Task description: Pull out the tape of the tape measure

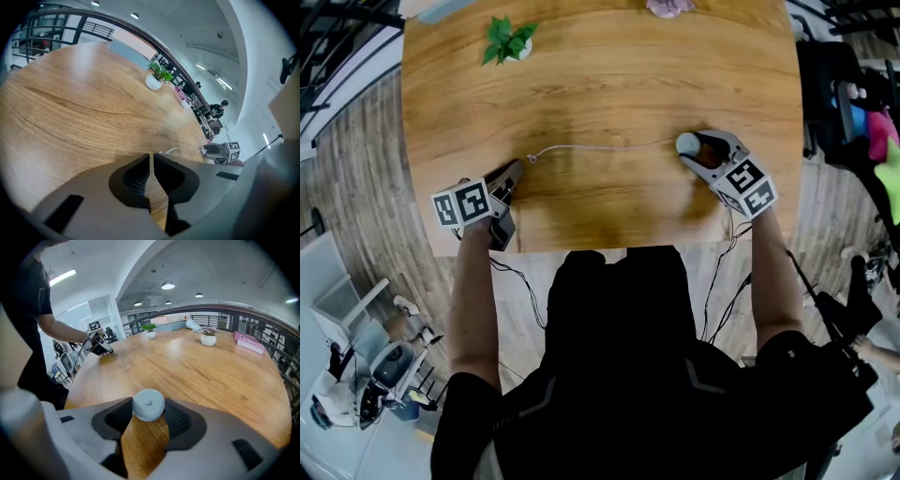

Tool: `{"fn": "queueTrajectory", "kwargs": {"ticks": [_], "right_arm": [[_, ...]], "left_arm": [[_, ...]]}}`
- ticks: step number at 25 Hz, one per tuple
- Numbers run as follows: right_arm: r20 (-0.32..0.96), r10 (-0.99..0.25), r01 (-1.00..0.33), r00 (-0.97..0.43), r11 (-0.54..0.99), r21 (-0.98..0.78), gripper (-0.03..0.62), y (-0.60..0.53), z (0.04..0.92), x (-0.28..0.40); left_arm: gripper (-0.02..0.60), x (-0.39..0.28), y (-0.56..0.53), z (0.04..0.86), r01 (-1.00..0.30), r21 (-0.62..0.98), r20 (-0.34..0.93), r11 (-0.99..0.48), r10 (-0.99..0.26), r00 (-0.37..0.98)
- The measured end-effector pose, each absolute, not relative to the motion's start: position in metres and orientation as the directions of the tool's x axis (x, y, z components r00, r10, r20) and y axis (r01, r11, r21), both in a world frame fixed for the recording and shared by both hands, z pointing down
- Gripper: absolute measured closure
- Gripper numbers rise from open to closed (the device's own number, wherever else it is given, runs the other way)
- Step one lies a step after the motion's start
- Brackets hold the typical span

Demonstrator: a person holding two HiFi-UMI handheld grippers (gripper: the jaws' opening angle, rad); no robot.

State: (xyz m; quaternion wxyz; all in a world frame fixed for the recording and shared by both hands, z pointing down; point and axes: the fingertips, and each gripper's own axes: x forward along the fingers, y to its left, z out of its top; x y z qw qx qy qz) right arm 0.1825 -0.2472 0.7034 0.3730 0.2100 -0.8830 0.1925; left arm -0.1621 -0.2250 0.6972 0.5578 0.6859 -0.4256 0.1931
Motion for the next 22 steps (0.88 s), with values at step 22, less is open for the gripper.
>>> {"fn": "queueTrajectory", "kwargs": {"ticks": [22], "right_arm": [[0.62,-0.425,-0.656,-0.66,0.728,-0.199,0.322,-0.27,0.595,0.168]], "left_arm": [[0.54,-0.177,-0.229,0.581,-0.834,0.494,0.561,-0.246,-0.643,0.522]]}}
